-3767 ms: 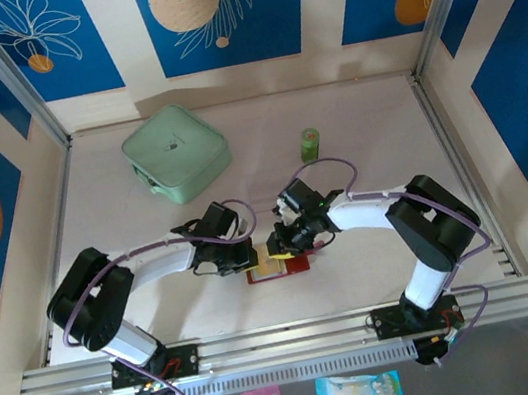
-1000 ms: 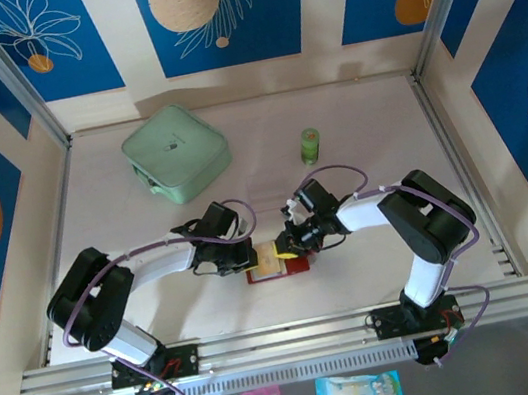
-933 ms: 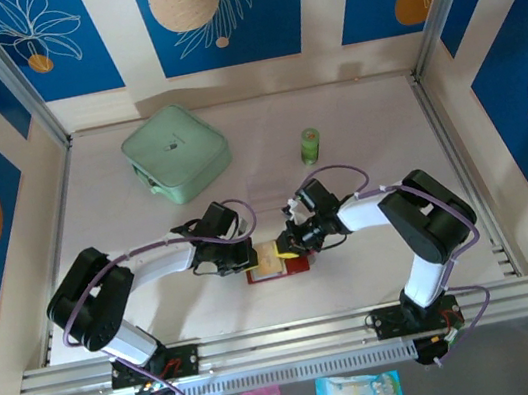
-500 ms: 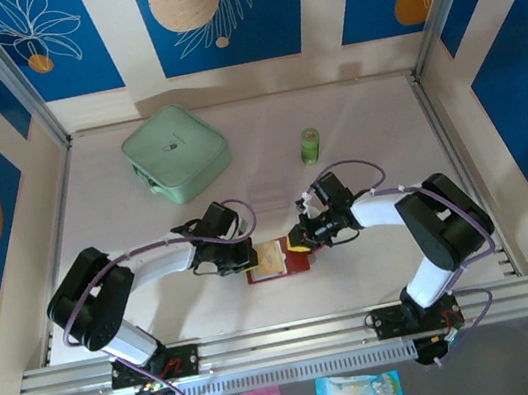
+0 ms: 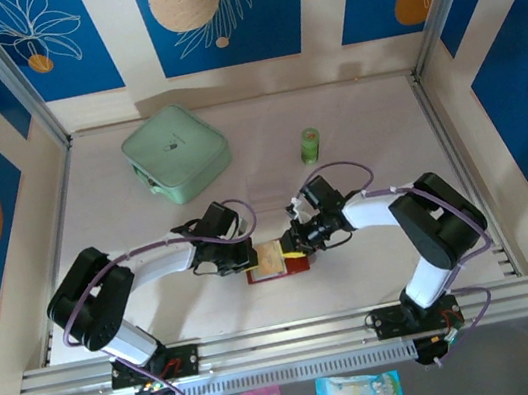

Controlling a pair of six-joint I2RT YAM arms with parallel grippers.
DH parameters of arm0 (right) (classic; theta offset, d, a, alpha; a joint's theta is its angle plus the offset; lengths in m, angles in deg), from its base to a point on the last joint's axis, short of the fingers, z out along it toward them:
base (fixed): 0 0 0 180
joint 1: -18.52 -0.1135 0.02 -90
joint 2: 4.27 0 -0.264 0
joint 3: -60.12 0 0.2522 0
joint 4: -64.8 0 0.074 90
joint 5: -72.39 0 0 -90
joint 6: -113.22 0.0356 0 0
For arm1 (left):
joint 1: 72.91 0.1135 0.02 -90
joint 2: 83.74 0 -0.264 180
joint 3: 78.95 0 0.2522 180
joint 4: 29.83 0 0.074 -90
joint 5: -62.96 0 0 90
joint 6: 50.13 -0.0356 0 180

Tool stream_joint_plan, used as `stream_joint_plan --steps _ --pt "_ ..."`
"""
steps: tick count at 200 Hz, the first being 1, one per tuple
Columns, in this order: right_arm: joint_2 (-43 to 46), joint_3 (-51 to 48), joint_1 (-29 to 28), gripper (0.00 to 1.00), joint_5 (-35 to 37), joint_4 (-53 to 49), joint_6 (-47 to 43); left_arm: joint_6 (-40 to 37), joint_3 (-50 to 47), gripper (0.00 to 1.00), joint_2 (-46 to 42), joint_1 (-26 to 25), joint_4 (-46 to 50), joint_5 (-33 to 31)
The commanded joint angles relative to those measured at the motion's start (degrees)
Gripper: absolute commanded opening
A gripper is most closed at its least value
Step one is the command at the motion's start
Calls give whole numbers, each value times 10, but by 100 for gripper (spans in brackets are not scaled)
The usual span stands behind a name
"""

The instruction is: Take the credit cards out of the card holder

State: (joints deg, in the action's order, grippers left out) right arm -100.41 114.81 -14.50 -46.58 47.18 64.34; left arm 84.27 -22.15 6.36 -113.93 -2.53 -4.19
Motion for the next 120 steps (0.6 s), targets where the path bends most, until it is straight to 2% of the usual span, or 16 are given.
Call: stream_joint_plan --steps 1,120 --pt "-15 12 -8 20 -1 2 8 -15 2 0 9 -4 31 -14" --pt "-37 18 -22 17 -17 30 26 -16 3 0 14 -4 30 -12"
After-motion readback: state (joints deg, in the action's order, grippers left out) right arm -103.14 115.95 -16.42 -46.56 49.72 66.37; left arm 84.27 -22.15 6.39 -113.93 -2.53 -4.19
